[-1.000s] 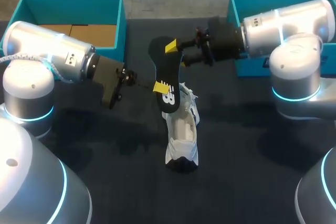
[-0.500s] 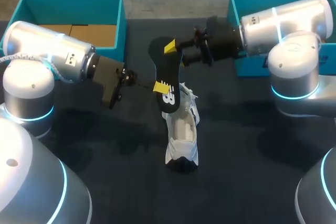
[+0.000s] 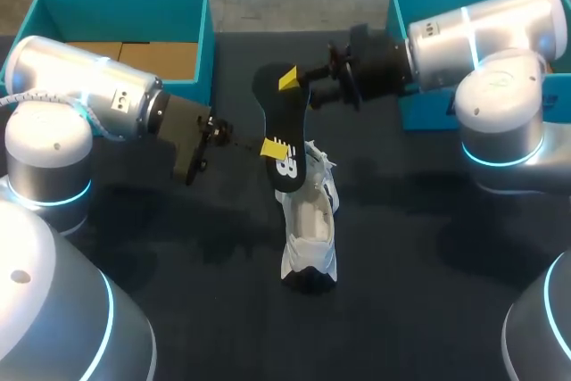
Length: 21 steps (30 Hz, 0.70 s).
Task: Take the shoe out of the shoebox, open the shoe tongue, remove and reinsert the insole, then place the shoe into the shoebox
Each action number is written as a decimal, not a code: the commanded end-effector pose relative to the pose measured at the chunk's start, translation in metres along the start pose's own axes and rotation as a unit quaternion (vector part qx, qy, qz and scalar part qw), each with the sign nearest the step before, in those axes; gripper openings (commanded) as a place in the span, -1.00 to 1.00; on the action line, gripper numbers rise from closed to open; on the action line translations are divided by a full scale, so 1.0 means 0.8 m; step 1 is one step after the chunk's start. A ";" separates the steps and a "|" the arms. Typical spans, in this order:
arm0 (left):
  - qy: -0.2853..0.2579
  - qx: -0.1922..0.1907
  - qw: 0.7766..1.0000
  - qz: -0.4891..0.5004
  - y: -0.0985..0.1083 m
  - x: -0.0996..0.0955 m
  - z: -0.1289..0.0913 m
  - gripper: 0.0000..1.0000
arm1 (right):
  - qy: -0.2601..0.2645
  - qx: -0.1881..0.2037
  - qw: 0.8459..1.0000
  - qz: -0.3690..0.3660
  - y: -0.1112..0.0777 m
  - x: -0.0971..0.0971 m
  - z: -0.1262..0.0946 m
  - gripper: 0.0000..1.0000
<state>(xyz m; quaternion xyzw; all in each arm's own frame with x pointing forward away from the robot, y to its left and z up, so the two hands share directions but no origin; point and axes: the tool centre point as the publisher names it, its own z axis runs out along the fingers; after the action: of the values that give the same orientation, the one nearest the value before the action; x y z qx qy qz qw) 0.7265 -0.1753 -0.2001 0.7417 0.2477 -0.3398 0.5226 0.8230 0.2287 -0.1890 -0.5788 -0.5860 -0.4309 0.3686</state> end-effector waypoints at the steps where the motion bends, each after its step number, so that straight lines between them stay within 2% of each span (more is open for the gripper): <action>1: 0.000 -0.001 1.000 0.002 0.000 0.001 0.001 -1.00 | -0.006 0.001 1.000 0.001 -0.001 0.004 0.001 -0.39; 6: 0.000 -0.001 1.000 0.002 0.000 0.001 0.001 -1.00 | -0.006 0.004 1.000 0.002 -0.002 0.004 0.003 -0.52; 16: 0.000 -0.001 1.000 0.002 0.000 0.001 0.001 -1.00 | -0.006 0.006 1.000 0.003 -0.002 0.004 0.005 -0.61; 19: 0.000 -0.001 1.000 0.002 0.000 0.001 0.001 -1.00 | -0.005 0.005 1.000 0.002 -0.002 0.004 0.005 -0.73; 21: 0.000 -0.001 1.000 0.002 0.000 0.001 0.001 -1.00 | -0.005 0.004 1.000 0.003 -0.001 0.004 0.005 -0.93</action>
<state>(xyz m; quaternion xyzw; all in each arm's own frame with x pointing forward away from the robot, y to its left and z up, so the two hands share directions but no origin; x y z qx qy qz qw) 0.7265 -0.1754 -0.2001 0.7417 0.2477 -0.3398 0.5226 0.8223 0.2316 -0.1875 -0.5788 -0.5878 -0.4262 0.3712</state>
